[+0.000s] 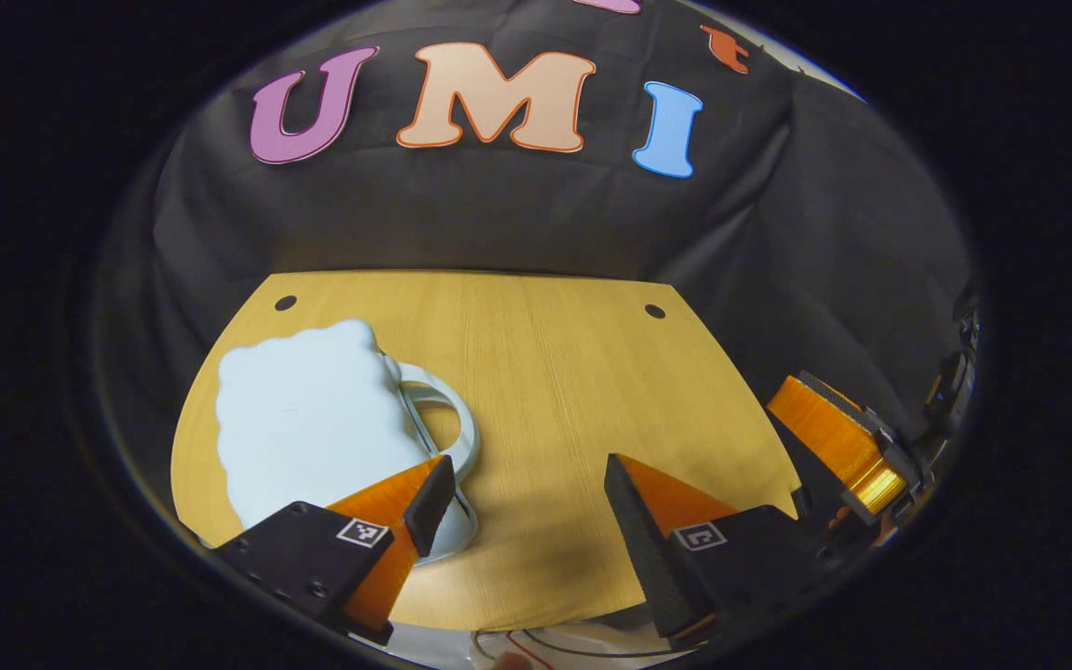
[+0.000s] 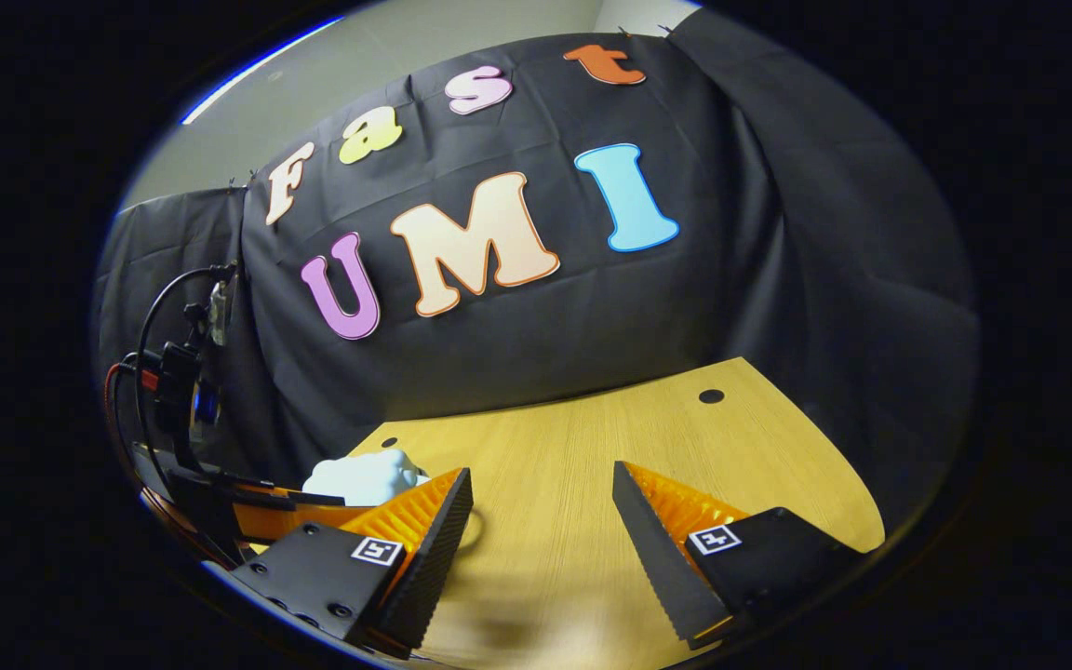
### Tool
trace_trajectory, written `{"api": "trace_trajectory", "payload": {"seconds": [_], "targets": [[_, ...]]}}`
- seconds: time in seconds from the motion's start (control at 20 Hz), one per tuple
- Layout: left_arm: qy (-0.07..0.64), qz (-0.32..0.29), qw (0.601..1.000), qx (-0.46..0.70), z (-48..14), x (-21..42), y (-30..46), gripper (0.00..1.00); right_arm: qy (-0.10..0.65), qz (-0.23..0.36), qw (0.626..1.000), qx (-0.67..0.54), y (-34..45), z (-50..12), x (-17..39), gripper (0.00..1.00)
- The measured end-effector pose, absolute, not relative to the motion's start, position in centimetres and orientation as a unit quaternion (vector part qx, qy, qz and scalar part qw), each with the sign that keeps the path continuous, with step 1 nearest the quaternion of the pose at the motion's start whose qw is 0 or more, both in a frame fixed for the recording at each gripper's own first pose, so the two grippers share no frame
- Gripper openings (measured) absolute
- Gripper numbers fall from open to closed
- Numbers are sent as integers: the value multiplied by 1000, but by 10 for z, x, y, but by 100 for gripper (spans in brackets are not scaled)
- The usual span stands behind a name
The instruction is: First open the suitcase, pack the skin care products into it, and then close the suitcase.
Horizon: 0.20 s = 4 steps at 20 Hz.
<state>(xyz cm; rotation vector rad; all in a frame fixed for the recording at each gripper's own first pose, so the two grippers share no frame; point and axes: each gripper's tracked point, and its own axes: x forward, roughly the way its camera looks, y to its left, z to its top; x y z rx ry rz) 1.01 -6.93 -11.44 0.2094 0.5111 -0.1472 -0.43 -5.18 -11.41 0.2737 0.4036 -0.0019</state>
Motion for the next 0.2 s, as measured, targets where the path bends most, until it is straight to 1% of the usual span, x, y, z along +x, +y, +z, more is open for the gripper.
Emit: {"api": "trace_trajectory", "payload": {"seconds": [0.05, 0.2], "targets": [[255, -74, 958, 104, -115, 8, -67, 95, 200, -2, 970, 134, -49, -115, -8, 95], [256, -78, 957, 111, -117, 3, -62, 95, 202, 2, 971, 127, -42, -114, -16, 95]]}}
